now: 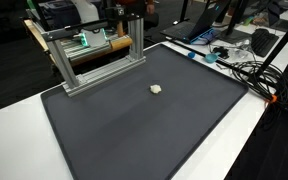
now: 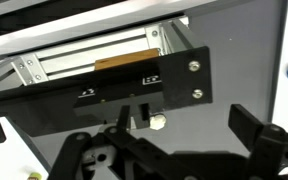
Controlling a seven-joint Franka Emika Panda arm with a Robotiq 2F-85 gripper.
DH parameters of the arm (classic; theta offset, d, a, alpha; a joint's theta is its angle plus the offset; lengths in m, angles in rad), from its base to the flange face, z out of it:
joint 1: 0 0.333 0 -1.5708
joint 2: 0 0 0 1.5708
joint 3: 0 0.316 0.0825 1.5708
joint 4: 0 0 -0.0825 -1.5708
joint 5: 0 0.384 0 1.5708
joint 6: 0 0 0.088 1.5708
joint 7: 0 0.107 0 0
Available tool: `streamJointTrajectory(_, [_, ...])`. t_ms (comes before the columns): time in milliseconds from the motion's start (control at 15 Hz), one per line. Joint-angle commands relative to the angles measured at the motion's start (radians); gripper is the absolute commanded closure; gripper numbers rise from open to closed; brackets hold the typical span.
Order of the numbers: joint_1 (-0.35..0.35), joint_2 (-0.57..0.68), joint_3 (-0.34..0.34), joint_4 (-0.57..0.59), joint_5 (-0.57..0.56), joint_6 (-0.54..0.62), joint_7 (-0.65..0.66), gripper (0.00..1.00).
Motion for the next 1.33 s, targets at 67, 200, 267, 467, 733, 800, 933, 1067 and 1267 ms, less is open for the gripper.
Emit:
streamJointTrajectory(67, [-0.013,0.006,-0.026,-0.023,-0.009,0.008,-0.024,0.0])
streamJointTrajectory(200, [-0.014,0.006,-0.028,-0.029,-0.009,0.009,-0.025,0.0])
streamJointTrajectory(267, [-0.024,-0.006,-0.029,-0.035,-0.034,0.022,-0.04,0.0])
streamJointTrajectory(467, [-0.047,-0.024,-0.055,-0.045,-0.124,0.046,-0.117,0.0])
streamJointTrajectory(733, [-0.042,0.007,-0.097,-0.053,-0.16,0.15,-0.19,0.0])
streamJointTrajectory(800, [-0.039,0.014,-0.104,-0.054,-0.156,0.172,-0.204,0.0])
streamJointTrajectory(933, [-0.036,0.029,-0.111,-0.055,-0.134,0.194,-0.199,0.0])
streamJointTrajectory(1067, [-0.043,0.039,-0.106,-0.057,-0.133,0.185,-0.181,0.0])
streamJointTrajectory(1267, [-0.039,0.03,-0.097,-0.073,-0.136,0.162,-0.176,0.0])
